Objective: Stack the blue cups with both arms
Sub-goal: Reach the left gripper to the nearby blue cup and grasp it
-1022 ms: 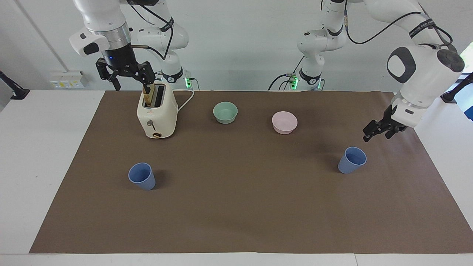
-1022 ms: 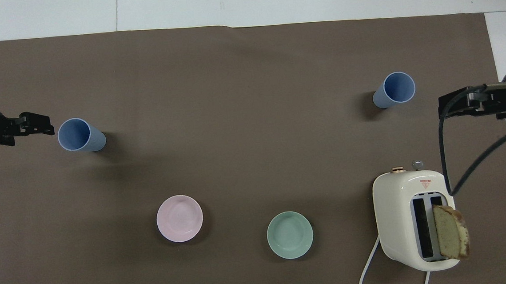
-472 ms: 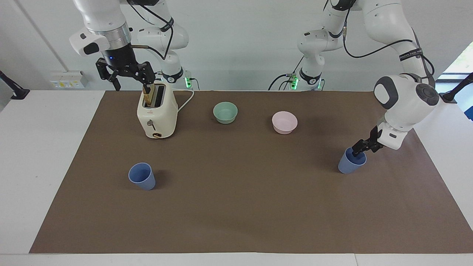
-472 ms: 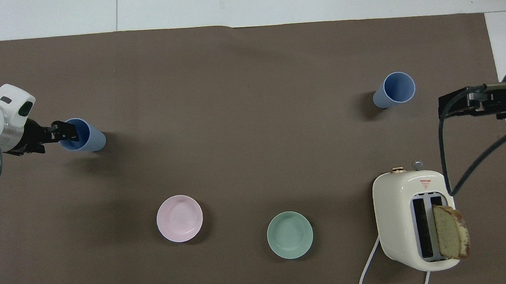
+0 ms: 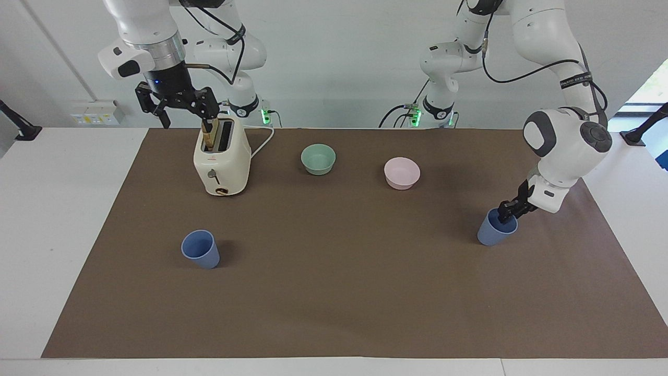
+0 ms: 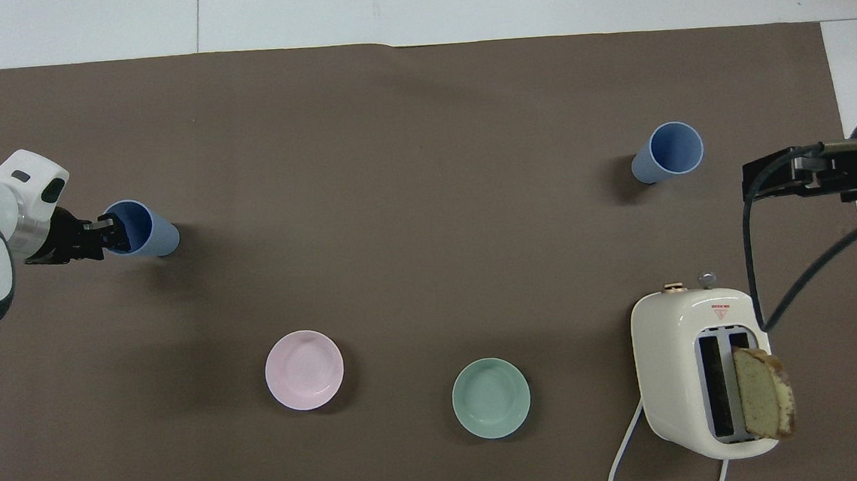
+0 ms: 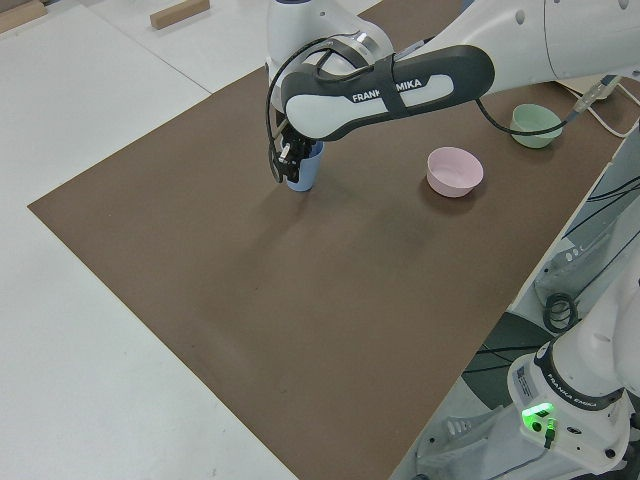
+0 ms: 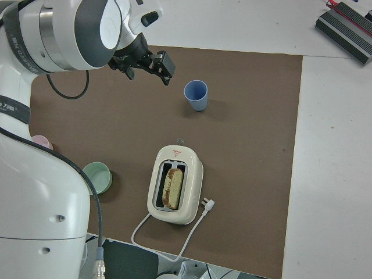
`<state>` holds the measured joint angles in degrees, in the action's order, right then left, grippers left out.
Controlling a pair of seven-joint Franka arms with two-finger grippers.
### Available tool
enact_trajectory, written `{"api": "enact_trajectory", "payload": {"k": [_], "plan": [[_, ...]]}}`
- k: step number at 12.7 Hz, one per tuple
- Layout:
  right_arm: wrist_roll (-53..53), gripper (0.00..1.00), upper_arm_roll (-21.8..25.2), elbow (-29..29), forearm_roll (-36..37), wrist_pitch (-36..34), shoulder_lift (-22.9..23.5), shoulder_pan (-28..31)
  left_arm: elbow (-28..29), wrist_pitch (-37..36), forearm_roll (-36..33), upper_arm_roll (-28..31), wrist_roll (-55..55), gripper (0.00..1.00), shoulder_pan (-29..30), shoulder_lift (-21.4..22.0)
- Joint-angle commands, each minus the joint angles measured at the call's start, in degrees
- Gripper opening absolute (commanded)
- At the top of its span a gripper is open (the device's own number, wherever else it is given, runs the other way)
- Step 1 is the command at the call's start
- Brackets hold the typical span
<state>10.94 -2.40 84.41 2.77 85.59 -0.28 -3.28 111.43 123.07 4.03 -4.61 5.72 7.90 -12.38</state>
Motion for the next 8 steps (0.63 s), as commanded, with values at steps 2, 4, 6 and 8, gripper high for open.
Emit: {"api": "enact_trajectory", "payload": {"k": [2,4,6,8], "plan": [[-1.3,1.0,-0.1,1.2,-1.6,0.5,-1.0,0.9,-0.9,0.3,0.7,0.0,-0.2,0.0,-0.2,0.1],[-1.3,1.0,0.0,1.2,-1.6,0.5,-1.0,0.9,-4.3,-3.7,0.7,-0.4,0.3,0.0,-0.3,0.7],[-1.4,1.0,0.0,1.3,-1.6,0.4,-1.0,1.0,-10.7,-11.6,0.8,-0.4,2.0,0.0,-2.4,1.4],[-1.5,1.0,0.0,1.2,-1.6,0.5,-1.0,1.1,-15.2,-16.5,0.7,-0.8,7.4,0.0,-5.1,1.8]]}}
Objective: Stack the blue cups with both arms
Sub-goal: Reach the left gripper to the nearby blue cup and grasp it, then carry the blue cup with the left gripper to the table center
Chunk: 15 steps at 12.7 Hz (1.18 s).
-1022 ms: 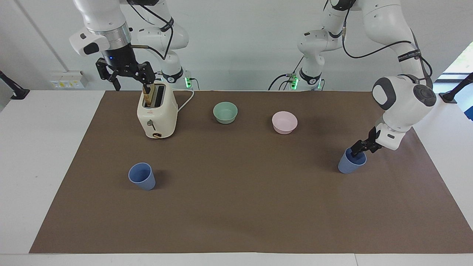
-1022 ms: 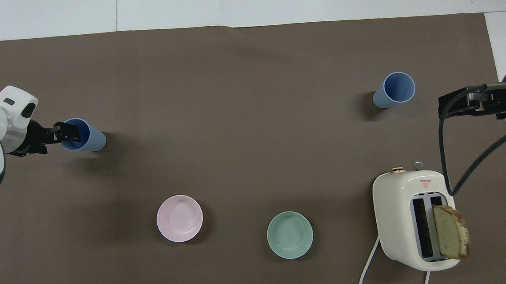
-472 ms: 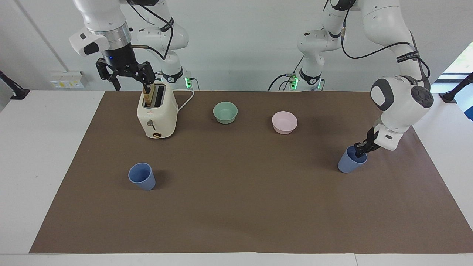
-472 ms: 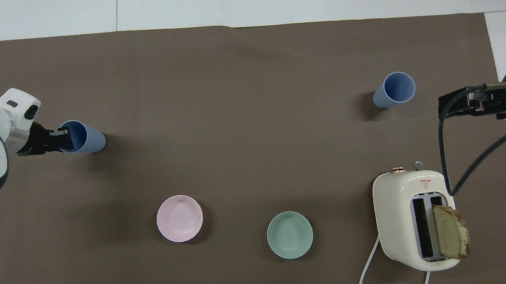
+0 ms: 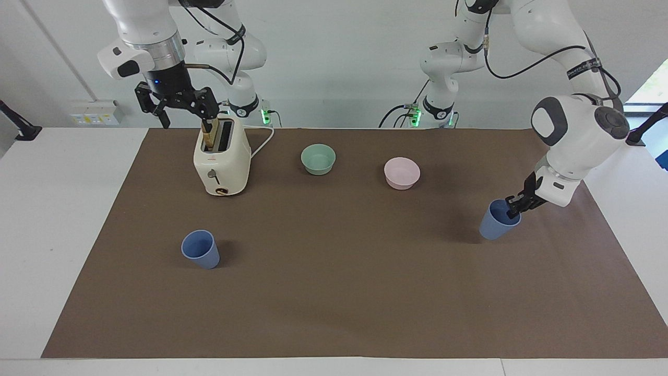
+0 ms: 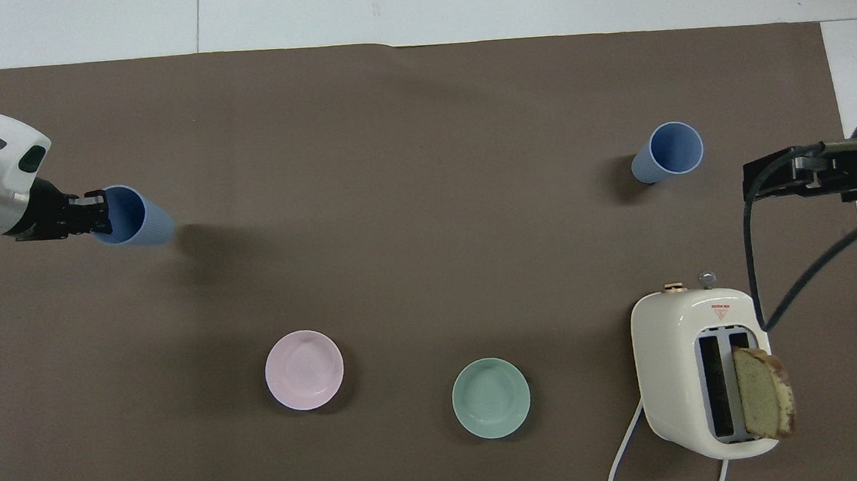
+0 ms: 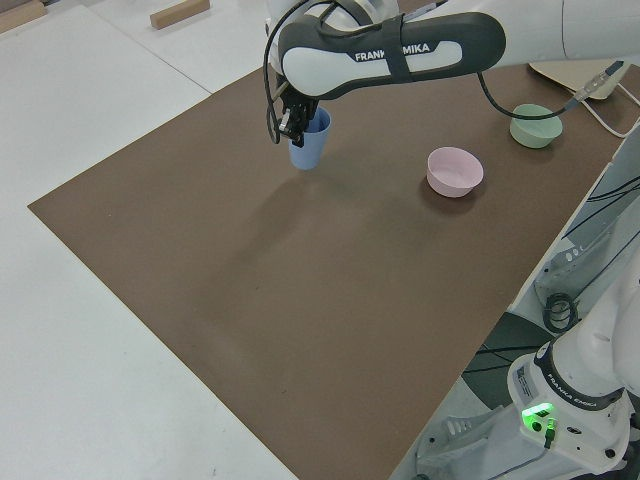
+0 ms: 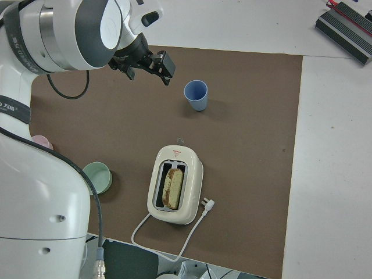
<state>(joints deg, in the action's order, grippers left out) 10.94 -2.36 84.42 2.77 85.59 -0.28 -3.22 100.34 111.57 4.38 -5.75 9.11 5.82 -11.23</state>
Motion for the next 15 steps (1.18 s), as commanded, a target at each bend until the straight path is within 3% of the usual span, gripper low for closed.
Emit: {"api": "enact_trajectory", "payload": {"k": [1,6,10,15], "plan": [[-1.6,1.0,0.0,1.2,-1.6,0.5,-1.0,1.5,-5.4,-6.6,0.2,0.3,6.4,0.0,-4.9,0.7],[-1.8,1.0,0.0,1.3,-1.6,0.4,-1.0,1.6,-6.2,-3.0,0.1,0.1,23.9,0.0,-17.5,0.4],[-1.8,1.0,0.0,1.3,-1.5,0.3,-1.0,2.3,-5.9,3.4,-0.2,0.0,35.7,0.0,-26.8,-3.4],[-1.7,1.0,0.0,1.3,-1.5,0.4,-1.0,2.3,0.5,10.2,-0.2,0.0,37.2,0.0,-32.1,-5.7]]}}
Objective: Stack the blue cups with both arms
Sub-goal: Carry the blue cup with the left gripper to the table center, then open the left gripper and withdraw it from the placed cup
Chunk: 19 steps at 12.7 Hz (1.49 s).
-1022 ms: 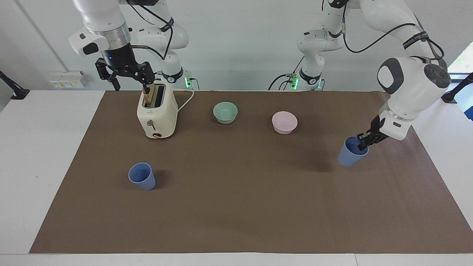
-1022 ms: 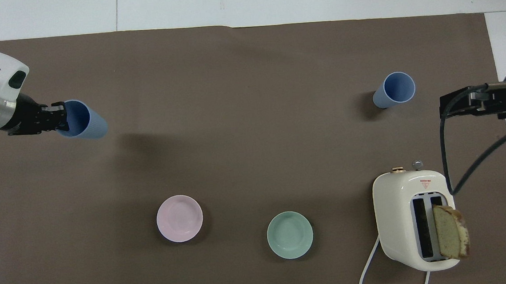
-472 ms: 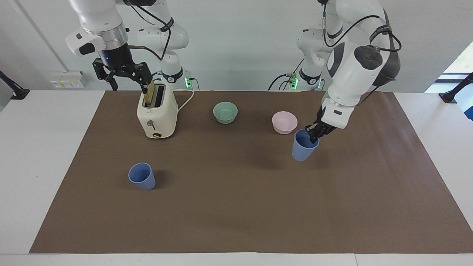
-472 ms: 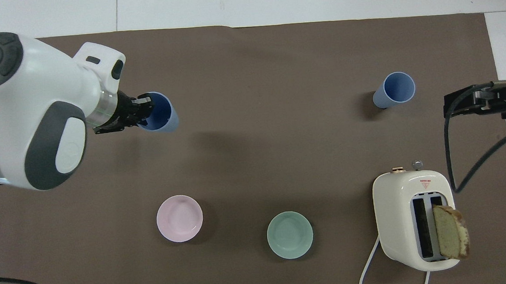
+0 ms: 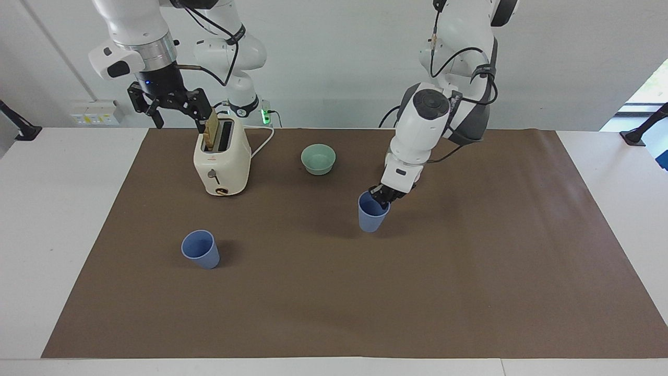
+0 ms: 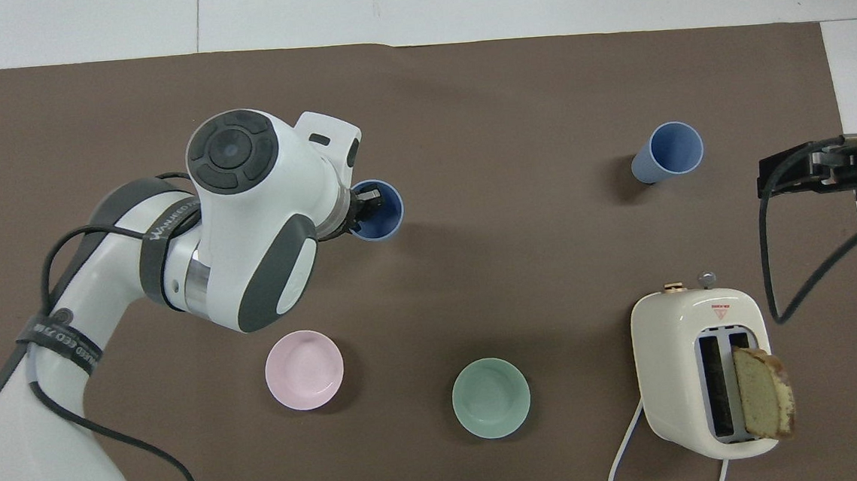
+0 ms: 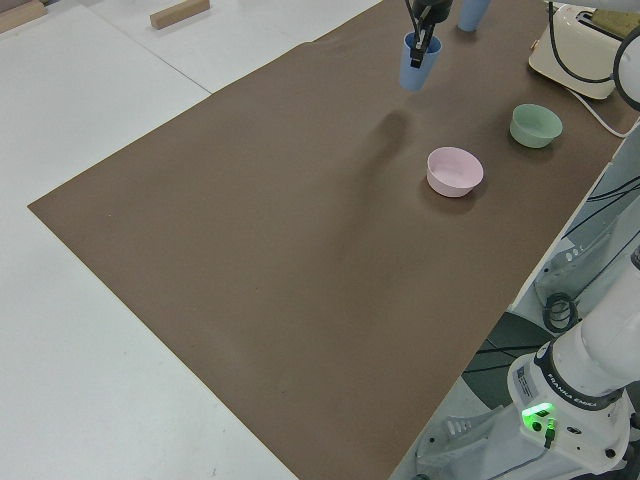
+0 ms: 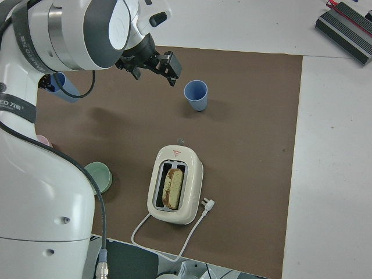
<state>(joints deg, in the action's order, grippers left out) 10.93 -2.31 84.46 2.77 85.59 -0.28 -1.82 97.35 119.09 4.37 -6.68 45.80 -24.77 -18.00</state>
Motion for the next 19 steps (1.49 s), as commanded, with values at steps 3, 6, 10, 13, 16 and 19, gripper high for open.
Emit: {"api": "enact_trajectory", "payload": {"k": [3,6,10,13,16,19], "plan": [[-1.8,1.0,-0.1,1.2,-1.5,0.3,-1.0,0.8,4.3,3.8,-0.2,1.0,0.4,0.0,-2.6,-0.5],[-1.7,1.0,-0.1,1.2,-1.5,0.5,-1.0,0.8,4.3,4.4,-0.2,1.0,0.4,0.0,-2.8,-1.6],[-1.4,1.0,-0.1,1.1,-1.5,0.3,-1.0,0.8,3.7,4.5,-0.2,1.0,-0.3,0.71,-2.4,-1.7],[-1.5,1.0,0.0,1.1,-1.5,0.2,-1.0,0.8,3.2,2.9,-2.1,1.6,-0.6,1.0,-1.3,0.6],[-1.7,1.0,0.0,1.1,-1.5,0.2,-1.0,0.9,3.1,0.9,-2.3,1.6,-4.5,1.0,2.7,3.8],[-1.7,1.0,0.0,1.1,-1.5,0.3,-1.0,0.9,3.6,-6.3,-2.3,1.5,-13.9,1.0,8.7,8.8]]}}
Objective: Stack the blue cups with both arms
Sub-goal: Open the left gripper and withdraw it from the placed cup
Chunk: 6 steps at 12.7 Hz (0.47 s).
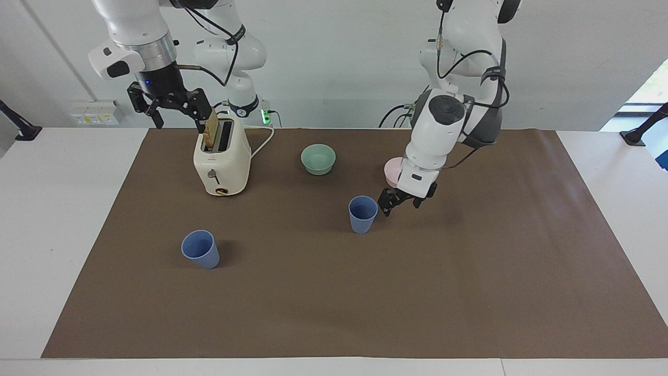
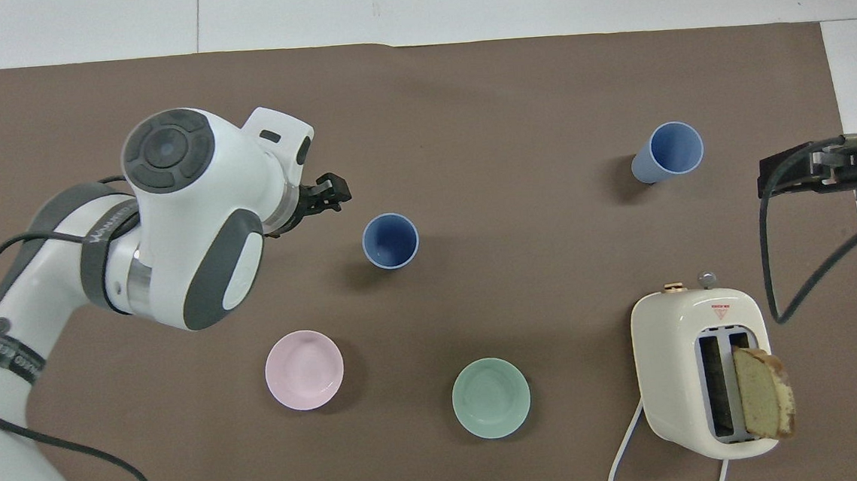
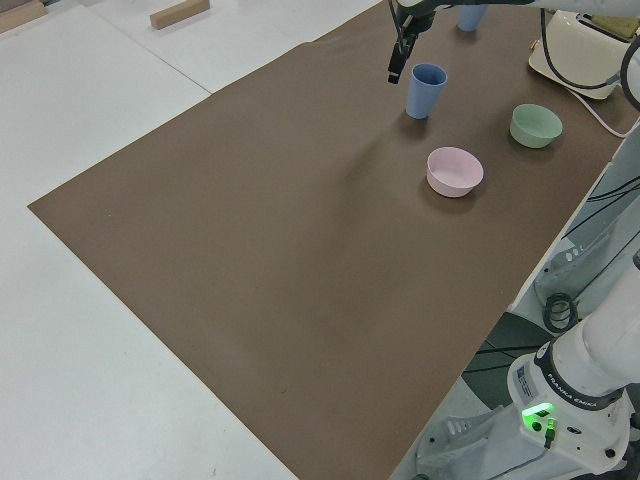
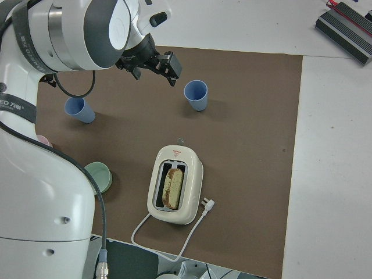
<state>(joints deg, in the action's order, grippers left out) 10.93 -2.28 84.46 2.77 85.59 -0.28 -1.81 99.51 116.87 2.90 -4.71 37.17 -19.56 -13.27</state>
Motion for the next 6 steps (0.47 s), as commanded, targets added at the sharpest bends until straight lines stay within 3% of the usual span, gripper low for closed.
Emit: {"api": "enact_trajectory", "payload": {"k": [1,6], "plan": [[-1.7,1.0,-0.1,1.1,-1.5,0.5,-1.0,0.8,1.5,-6.4,-0.7,-0.6,-8.9,1.0,6.2,5.8],[-2.3,1.0,0.0,0.4,-1.4,0.8,0.4,1.4,1.5,-15.8,-0.7,-0.5,-29.0,1.0,16.8,11.3]]}}
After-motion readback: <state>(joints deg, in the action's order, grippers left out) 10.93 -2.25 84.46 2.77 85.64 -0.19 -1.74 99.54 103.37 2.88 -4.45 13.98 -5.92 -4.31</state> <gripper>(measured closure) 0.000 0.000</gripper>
